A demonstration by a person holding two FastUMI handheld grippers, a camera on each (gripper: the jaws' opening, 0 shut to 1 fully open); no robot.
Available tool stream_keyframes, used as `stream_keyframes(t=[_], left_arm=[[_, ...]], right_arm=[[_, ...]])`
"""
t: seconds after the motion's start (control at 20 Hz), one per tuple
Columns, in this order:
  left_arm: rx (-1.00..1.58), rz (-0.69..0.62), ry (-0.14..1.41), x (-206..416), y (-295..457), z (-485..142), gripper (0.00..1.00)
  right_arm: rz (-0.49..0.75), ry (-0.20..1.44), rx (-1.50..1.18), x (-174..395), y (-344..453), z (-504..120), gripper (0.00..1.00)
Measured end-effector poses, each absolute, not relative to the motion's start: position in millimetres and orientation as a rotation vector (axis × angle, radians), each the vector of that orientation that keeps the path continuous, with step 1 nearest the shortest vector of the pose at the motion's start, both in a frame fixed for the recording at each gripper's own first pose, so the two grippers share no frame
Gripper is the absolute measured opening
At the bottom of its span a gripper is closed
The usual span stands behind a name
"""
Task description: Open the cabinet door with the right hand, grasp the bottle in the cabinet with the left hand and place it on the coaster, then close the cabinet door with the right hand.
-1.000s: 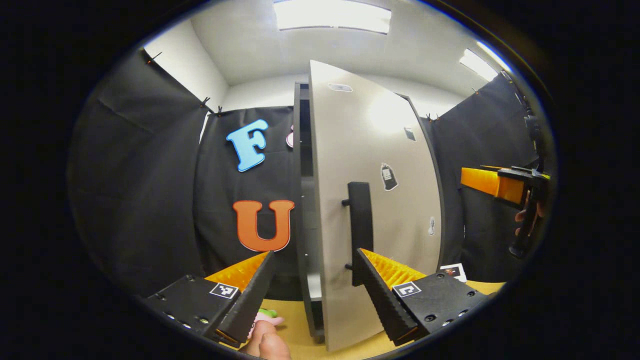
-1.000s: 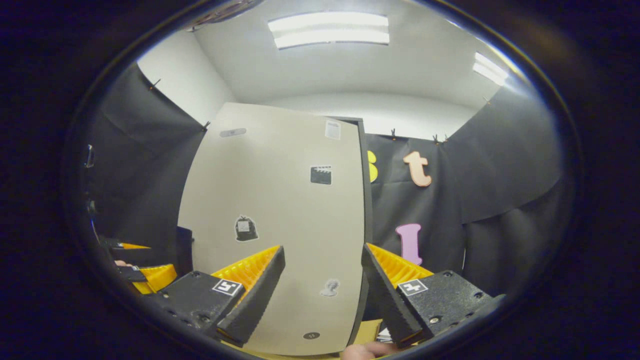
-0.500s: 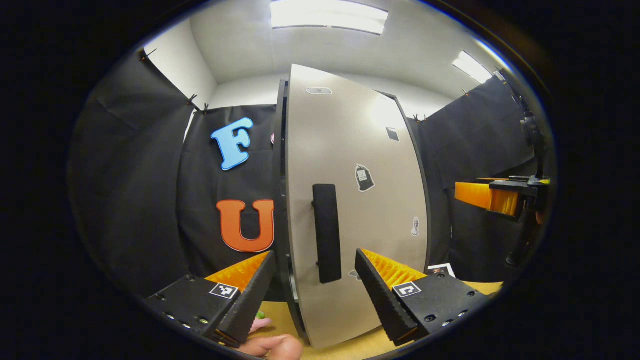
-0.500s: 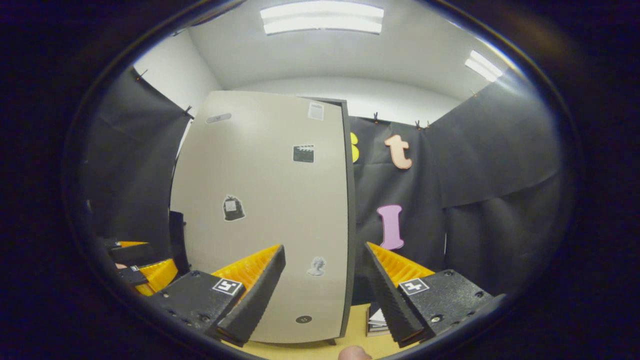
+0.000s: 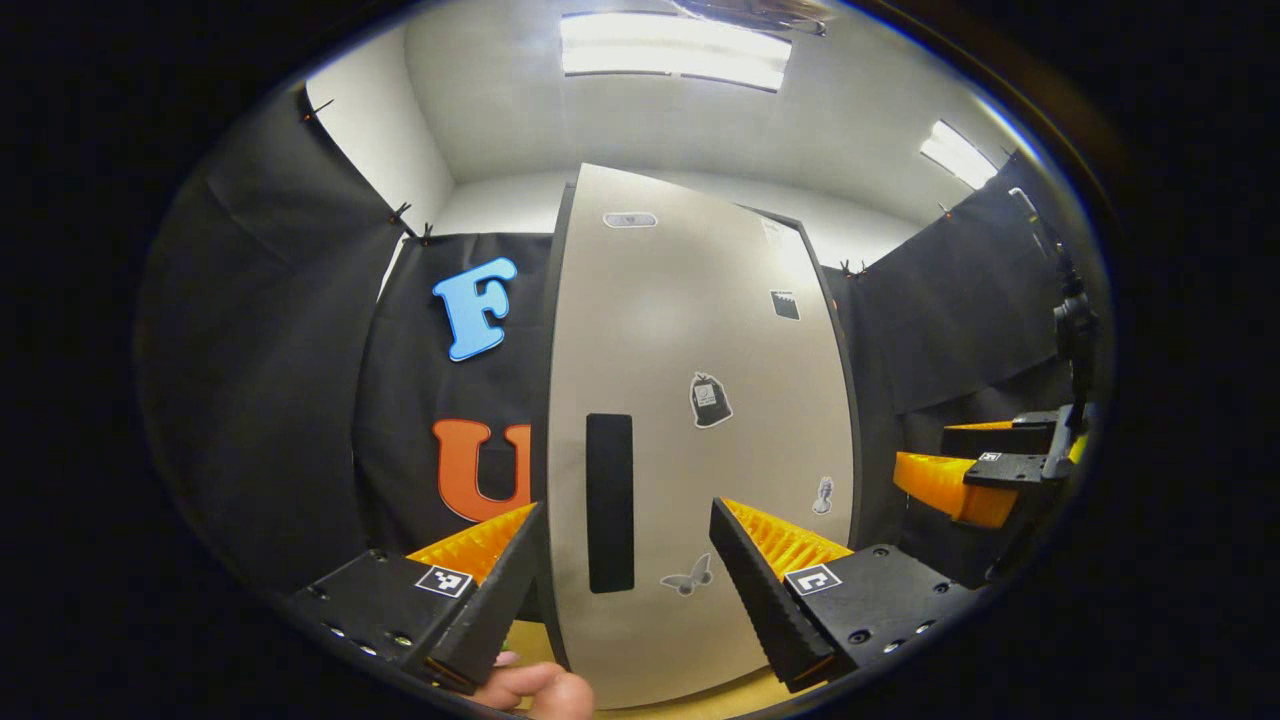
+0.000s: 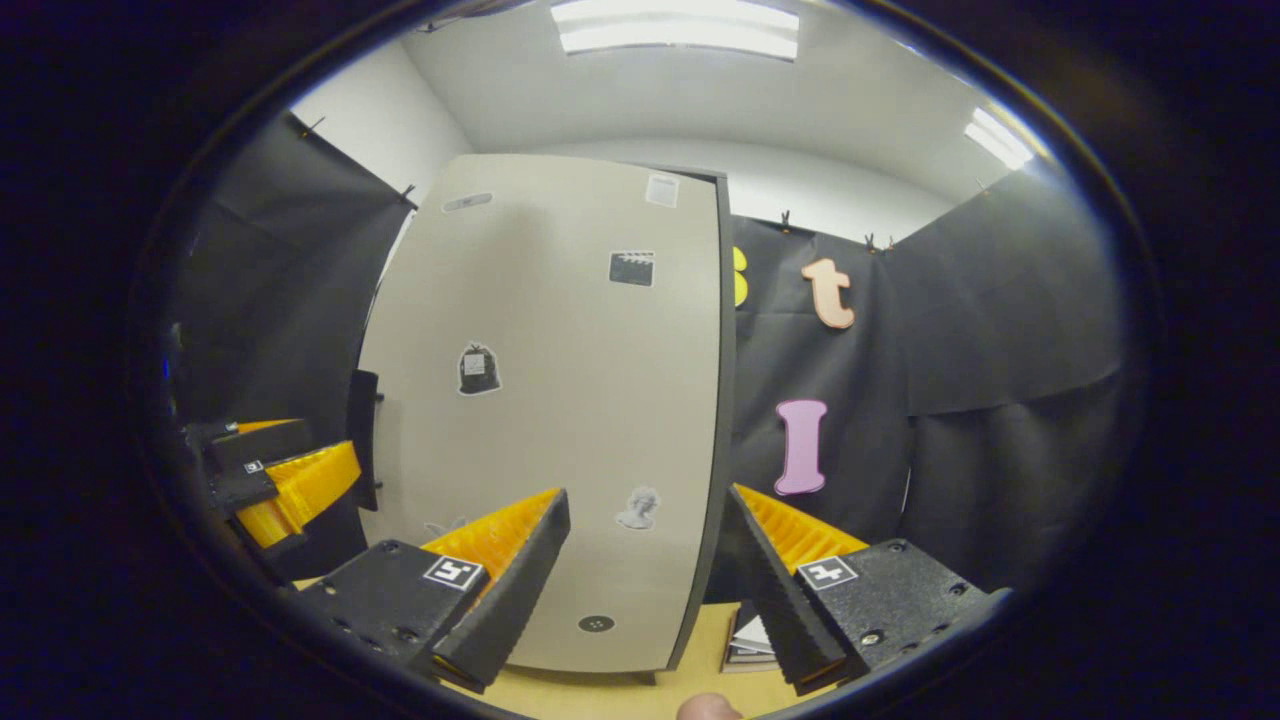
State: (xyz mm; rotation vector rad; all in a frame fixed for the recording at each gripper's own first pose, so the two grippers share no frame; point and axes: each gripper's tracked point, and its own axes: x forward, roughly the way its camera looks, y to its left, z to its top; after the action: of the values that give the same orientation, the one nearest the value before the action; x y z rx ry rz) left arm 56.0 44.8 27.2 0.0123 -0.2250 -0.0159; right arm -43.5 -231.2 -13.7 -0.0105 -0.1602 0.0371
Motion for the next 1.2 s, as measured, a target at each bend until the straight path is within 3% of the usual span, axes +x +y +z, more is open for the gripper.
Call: stream_keyframes(t=[0.2, 0.25, 0.55, 0.7, 1.2], left_arm=[[0.038, -0.012, -0.148, 74, 23, 10, 1.0], [0.056, -0.003, -0.142, 76, 20, 7, 0.96], [0.082, 0.0, -0.175, 76, -7, 15, 0.96], [0.084, -0.035, -0.174, 75, -25, 16, 0.96], [0.105, 0.072, -0.14, 77, -6, 8, 0.96]], right_arm=[[0.121, -0.16, 0.017, -37, -226, -24, 0.99], [0.128, -0.181, 0.036, -37, -229, -22, 0.99], [0.002, -0.277, 0.051, -34, -267, -5, 0.99], [0.033, -0.24, 0.043, -25, -263, -13, 1.0], [0.135, -0.164, 0.068, -25, -237, -27, 0.99]])
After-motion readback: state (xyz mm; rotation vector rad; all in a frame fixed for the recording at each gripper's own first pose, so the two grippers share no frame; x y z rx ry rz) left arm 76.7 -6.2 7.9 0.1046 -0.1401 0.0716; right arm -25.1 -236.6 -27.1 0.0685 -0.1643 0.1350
